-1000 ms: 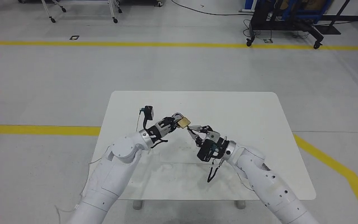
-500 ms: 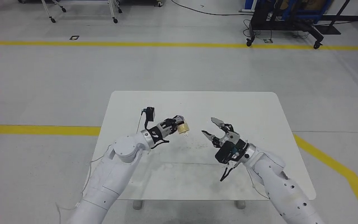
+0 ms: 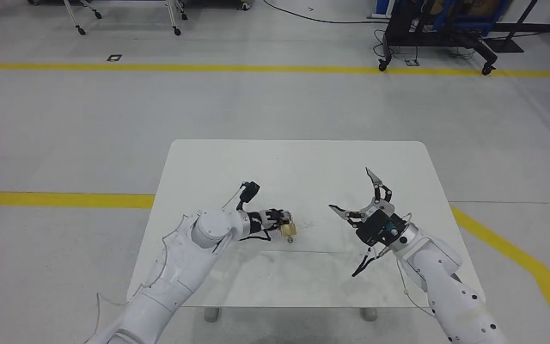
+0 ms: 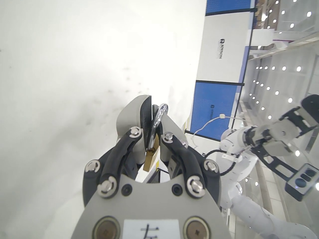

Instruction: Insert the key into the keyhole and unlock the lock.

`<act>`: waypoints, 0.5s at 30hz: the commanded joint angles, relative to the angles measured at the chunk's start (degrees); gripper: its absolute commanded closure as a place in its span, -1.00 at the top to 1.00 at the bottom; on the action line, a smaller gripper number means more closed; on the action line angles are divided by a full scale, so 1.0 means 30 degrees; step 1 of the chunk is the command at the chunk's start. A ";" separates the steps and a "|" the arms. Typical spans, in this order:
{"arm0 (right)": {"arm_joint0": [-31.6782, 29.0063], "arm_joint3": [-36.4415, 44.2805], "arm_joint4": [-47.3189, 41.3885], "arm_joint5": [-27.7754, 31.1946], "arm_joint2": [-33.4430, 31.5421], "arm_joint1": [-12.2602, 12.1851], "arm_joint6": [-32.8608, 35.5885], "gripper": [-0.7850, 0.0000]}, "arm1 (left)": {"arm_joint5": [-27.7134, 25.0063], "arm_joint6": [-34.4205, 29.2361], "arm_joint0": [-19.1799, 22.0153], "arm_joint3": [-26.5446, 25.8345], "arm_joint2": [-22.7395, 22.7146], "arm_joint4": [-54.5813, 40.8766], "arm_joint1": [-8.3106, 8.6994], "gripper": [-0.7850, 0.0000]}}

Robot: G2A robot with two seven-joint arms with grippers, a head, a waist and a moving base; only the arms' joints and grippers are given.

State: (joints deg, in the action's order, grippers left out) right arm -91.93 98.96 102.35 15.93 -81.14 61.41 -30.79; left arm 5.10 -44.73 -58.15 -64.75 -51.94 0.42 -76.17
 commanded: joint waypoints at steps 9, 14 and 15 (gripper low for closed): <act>0.0000 0.0000 -0.0001 0.0000 0.0000 0.0000 0.0000 1.00 | 0.0464 -0.1423 0.0391 0.0908 -0.0824 -0.3169 -0.0114 1.00; -0.0037 -0.0447 -0.1426 -0.0216 -0.0586 0.0026 -0.0082 1.00 | -0.0514 -0.1025 -0.0377 -0.1448 -0.2334 -0.2178 0.0464 1.00; -0.0097 -0.0570 -0.1703 -0.0197 -0.0870 0.0005 -0.0295 1.00 | -0.0572 -0.0993 -0.0703 -0.2226 -0.2784 -0.1680 0.0656 1.00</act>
State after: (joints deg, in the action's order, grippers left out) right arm -92.06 97.68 98.46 15.29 -82.81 61.49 -30.99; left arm 3.60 -47.94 -59.15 -68.55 -58.75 -6.63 -74.86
